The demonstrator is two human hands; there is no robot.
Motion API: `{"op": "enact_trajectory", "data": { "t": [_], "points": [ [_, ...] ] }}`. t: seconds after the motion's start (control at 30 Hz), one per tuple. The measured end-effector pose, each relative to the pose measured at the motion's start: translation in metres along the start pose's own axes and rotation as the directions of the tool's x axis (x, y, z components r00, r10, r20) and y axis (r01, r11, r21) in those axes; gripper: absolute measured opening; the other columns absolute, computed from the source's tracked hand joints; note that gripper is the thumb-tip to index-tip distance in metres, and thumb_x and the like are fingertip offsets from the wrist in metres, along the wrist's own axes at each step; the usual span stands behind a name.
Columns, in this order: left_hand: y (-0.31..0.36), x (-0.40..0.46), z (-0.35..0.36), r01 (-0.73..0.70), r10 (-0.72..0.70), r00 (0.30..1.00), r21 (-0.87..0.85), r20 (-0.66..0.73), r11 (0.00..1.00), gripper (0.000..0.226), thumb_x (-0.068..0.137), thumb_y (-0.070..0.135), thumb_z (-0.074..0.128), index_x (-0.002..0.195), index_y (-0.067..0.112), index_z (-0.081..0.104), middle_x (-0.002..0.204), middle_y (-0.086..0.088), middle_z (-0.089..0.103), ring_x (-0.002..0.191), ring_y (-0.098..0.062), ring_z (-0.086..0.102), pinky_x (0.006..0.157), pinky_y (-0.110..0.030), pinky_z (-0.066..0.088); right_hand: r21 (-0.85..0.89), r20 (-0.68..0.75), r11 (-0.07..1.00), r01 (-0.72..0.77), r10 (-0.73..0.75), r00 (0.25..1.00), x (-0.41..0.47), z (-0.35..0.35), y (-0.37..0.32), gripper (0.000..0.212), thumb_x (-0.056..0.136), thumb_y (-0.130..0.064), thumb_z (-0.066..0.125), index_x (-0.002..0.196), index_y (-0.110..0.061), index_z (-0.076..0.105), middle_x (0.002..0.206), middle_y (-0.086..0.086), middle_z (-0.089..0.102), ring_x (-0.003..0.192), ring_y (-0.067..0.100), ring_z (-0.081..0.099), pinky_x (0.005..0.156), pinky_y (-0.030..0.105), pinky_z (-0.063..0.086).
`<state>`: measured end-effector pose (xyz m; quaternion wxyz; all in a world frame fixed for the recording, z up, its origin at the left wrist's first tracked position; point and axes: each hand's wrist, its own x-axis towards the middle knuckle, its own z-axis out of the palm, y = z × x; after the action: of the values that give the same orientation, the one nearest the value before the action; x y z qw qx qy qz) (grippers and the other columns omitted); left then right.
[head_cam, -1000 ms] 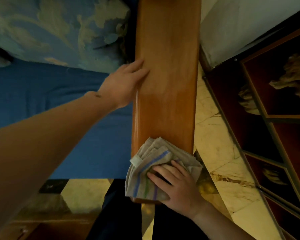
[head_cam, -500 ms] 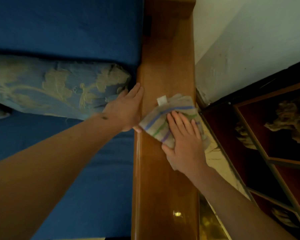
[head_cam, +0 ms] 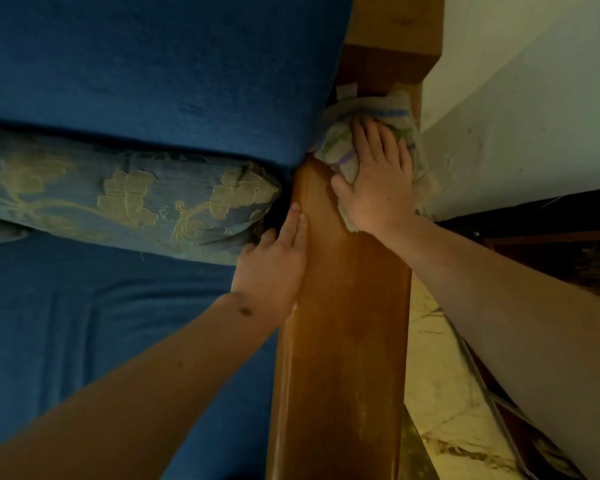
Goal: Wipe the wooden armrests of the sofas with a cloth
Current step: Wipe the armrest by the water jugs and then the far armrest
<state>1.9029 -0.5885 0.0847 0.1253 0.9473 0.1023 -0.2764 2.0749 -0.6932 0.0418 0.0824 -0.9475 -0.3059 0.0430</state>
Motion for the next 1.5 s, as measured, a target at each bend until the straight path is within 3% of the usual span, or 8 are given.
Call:
{"op": "enact_trajectory", "data": {
  "t": [0.2,0.33,0.53,0.73,1.03,1.2,1.33,1.5],
  "points": [
    [0.007,-0.001,-0.001,0.042,-0.042,0.998,0.006,-0.051,0.999,0.11,0.086,0.011,0.076,0.16,0.011,-0.006,0.17,-0.007,-0.012,0.132,-0.03,0.046,0.102,-0.044,0.049,0.018,0.003,1.0,-0.01,0.01,1.0,0.0,-0.002,-0.001,0.078,0.093,-0.056,0.039,0.16,-0.017,0.025,0.166,0.006,0.029,0.153,0.027,0.023,0.124,0.047,0.012],
    [0.005,-0.004,0.003,0.075,-0.077,0.996,-0.055,-0.032,0.996,0.132,0.069,0.02,0.091,0.161,0.018,-0.004,0.171,0.002,-0.007,0.136,-0.031,0.042,0.103,-0.048,0.049,0.032,-0.009,0.999,-0.033,0.033,0.999,-0.006,-0.001,-0.005,0.08,0.093,-0.055,0.039,0.16,-0.016,0.021,0.167,0.006,0.025,0.153,0.025,0.02,0.124,0.045,0.008],
    [-0.002,-0.055,0.044,0.009,-0.091,0.988,-0.549,-0.122,0.836,0.102,0.084,0.015,0.08,0.161,0.025,0.014,0.169,0.002,0.017,0.148,-0.025,0.032,0.118,-0.045,0.034,0.012,0.024,0.997,-0.079,0.079,0.997,-0.079,0.008,-0.026,0.088,0.089,-0.057,0.039,0.162,-0.013,0.015,0.169,0.008,0.019,0.155,0.026,0.015,0.125,0.046,0.006],
    [0.014,-0.118,0.1,0.226,-0.27,0.963,-0.581,0.011,0.782,0.095,0.082,0.037,0.081,0.157,0.038,0.022,0.138,-0.006,0.061,0.112,-0.028,0.064,0.093,-0.047,0.056,-0.039,0.051,0.999,-0.013,0.015,0.999,-0.151,0.009,-0.038,0.087,0.091,-0.055,0.042,0.162,-0.013,0.014,0.17,0.008,0.017,0.156,0.026,0.014,0.126,0.048,0.008],
    [0.033,-0.144,0.128,0.249,-0.412,0.911,-0.783,-0.01,0.57,0.072,0.089,0.031,0.076,0.152,0.024,0.043,0.139,-0.002,0.063,0.122,-0.018,0.061,0.099,-0.029,0.05,-0.014,0.082,0.995,0.101,-0.099,0.992,-0.218,0.015,-0.041,0.087,0.092,-0.055,0.045,0.162,-0.014,0.014,0.17,0.005,0.015,0.156,0.022,0.012,0.126,0.045,0.007],
    [0.055,-0.161,0.14,0.219,-0.56,0.827,-0.891,-0.046,0.397,0.053,0.09,0.033,0.073,0.14,0.023,0.059,0.115,0.008,0.067,0.102,-0.01,0.065,0.083,-0.024,0.054,0.04,0.104,0.989,0.14,-0.143,0.984,-0.276,0.011,-0.041,0.079,0.095,-0.047,0.047,0.161,-0.014,0.018,0.17,0.004,0.019,0.156,0.02,0.014,0.127,0.044,0.006],
    [0.072,-0.194,0.158,0.19,-0.613,0.79,-0.941,-0.023,0.281,0.021,0.089,0.023,0.069,0.108,0.025,0.075,0.099,0.013,0.071,0.099,-0.011,0.068,0.092,-0.036,0.057,0.13,0.128,0.983,0.13,-0.147,0.981,-0.339,0.009,-0.048,0.074,0.096,-0.041,0.046,0.161,-0.015,0.022,0.169,0.003,0.022,0.156,0.019,0.014,0.126,0.044,0.004],
    [0.091,-0.282,0.194,0.216,-0.692,0.699,-0.976,0.18,-0.035,0.034,0.08,0.008,0.058,0.1,0.031,0.073,0.094,0.006,0.078,0.093,-0.015,0.073,0.087,-0.042,0.061,0.356,0.244,0.93,0.088,-0.183,0.952,-0.423,-0.001,-0.046,0.067,0.095,-0.024,0.054,0.158,-0.016,0.032,0.168,0.001,0.025,0.156,0.017,0.014,0.127,0.045,0.002]
  ]
}}
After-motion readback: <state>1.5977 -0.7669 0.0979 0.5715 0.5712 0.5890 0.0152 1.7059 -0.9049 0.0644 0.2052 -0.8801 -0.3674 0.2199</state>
